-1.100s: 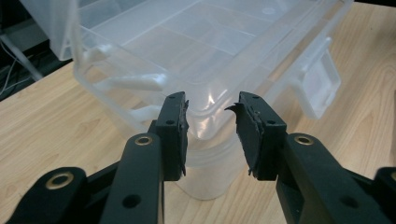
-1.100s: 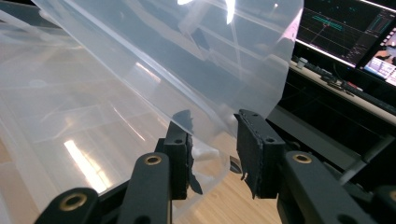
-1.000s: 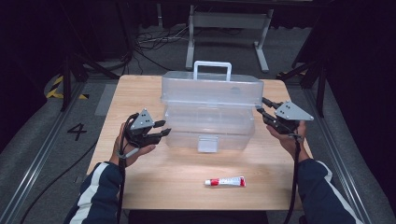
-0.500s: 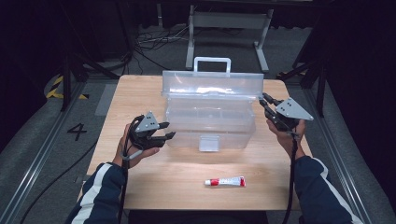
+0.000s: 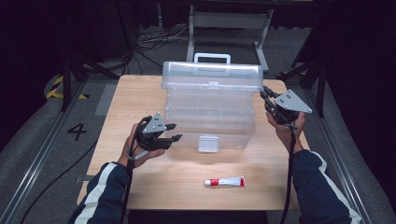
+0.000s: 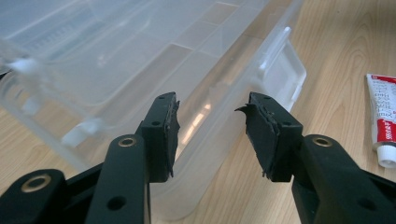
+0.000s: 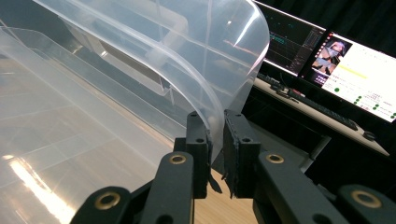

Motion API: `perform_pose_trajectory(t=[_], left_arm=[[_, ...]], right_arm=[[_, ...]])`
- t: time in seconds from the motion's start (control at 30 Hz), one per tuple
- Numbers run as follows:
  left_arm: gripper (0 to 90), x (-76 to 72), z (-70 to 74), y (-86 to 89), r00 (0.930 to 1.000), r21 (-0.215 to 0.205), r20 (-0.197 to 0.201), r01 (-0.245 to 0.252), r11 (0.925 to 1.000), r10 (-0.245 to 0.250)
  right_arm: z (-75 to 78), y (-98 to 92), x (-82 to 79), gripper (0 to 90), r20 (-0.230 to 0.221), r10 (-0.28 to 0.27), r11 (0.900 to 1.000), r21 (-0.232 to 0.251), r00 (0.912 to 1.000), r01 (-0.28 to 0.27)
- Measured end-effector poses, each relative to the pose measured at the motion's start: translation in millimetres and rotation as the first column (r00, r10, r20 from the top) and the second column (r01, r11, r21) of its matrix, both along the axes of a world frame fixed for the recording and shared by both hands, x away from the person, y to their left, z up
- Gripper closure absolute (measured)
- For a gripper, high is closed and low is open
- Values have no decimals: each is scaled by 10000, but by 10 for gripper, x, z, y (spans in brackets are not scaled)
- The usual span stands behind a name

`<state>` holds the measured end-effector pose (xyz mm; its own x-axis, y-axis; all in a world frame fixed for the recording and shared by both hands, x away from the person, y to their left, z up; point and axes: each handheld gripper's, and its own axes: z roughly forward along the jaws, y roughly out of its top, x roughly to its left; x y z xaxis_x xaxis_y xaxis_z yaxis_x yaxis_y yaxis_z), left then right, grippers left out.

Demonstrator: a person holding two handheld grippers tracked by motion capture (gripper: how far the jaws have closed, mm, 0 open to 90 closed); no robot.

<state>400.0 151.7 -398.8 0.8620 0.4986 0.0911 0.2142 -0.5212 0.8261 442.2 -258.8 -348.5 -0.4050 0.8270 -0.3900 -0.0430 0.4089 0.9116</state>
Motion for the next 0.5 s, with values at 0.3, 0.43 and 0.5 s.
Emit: perform_pose_trajectory(t=[0.3,0.43,0.5], left_arm=[[523,97,-88,-204,9990,700,-133,431,9966,-422],[518,141,-103,-248,9983,840,-248,538,9950,-519],[514,168,-115,-275,9979,879,-346,573,9945,-544]], right_arm=[[63,13,85,821,-123,-128,9995,270,9998,131],[108,14,129,823,-282,-176,9993,317,9994,185],[132,18,157,823,-370,-185,9989,413,9991,201]])
